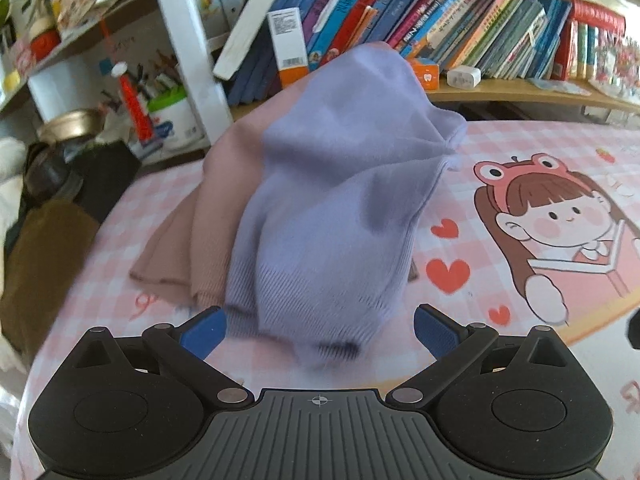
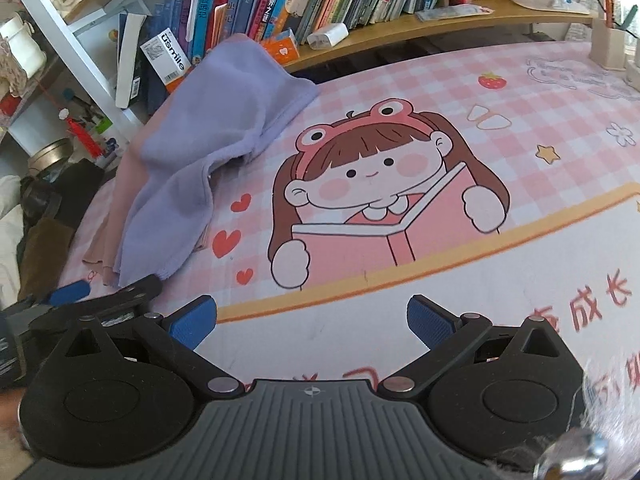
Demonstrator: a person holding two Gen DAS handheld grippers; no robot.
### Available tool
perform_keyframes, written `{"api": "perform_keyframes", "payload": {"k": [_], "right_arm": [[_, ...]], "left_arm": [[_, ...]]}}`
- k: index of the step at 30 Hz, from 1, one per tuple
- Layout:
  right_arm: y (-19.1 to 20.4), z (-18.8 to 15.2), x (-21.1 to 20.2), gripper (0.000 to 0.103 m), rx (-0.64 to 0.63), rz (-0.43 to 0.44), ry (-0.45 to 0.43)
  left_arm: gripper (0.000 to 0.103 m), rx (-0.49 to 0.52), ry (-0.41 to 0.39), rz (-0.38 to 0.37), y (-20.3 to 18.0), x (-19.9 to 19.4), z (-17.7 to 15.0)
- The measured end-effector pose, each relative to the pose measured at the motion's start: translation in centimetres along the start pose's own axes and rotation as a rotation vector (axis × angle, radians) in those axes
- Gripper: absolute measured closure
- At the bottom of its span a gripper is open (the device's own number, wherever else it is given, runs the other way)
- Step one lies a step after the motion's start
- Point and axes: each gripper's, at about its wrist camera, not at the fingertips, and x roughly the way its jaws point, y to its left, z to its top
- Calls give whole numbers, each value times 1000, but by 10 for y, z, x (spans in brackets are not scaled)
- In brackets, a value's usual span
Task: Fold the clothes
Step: 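Grasp the lavender sweater edge with the left gripper while the right gripper approaches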
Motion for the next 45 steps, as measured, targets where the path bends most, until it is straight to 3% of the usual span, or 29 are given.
{"api": "perform_keyframes", "payload": {"k": [4, 7, 9, 11, 12, 14, 16, 18, 19, 24, 27, 30, 32, 33, 34, 38, 41, 43, 45], "right_arm": [[-10, 8, -1, 0, -10, 5, 0], [-21, 10, -5, 0, -3, -2, -5], [-29, 11, -9, 0, 7, -9, -7], [-36, 11, -13, 0, 15, -14, -10], [-39, 11, -15, 0, 16, -11, -12], [-43, 11, -20, 1, 15, 2, -20], [-46, 11, -24, 2, 14, 22, -25], [-48, 11, -26, 2, 13, 42, -25], [-49, 11, -27, 2, 12, 53, -24], [-49, 13, -28, 2, 3, 115, -21], [-48, 14, -27, 2, -1, 148, -14], [-47, 15, -29, 2, 5, 169, -1], [-50, 13, -36, 2, 9, 173, -16], [-53, 13, -39, 2, 15, 163, -25], [-56, 12, -42, 2, 22, 152, -33], [-72, 7, -54, 2, 82, 103, -50], [-81, 4, -60, 2, 118, 77, -62], [-85, 2, -65, 2, 131, 66, -74], [-88, 0, -69, 2, 142, 62, -82]], "left_arm": [[2, 26, -11, 35, -15, 16, 9], [2, 32, -40, 102, -21, 25, 15], [7, 19, -52, 143, -20, 32, 18], [20, 13, -51, 171, -19, 38, 20], [36, 11, -50, 184, -18, 40, 21], [50, 6, -48, 210, -17, 46, 22], [83, 8, -44, 230, -16, 50, 24], [99, 13, -48, 232, -15, 47, 21], [101, 6, -54, 216, -14, 43, 20], [101, 27, -102, 135, -22, 12, 17], [92, 63, -134, 100, -34, -5, 16], [91, 100, -165, 64, -46, -22, 16], [74, 154, -148, 66, -60, -14, 19], [54, 178, -143, 73, -68, -9, 21], [41, 199, -146, 76, -76, -5, 24], [40, 310, -165, 70, -106, 14, 35], [39, 459, -166, 201, -131, 35, 35], [39, 511, -168, 272, -136, 48, 35], [41, 514, -150, 296, -131, 58, 35]]}}
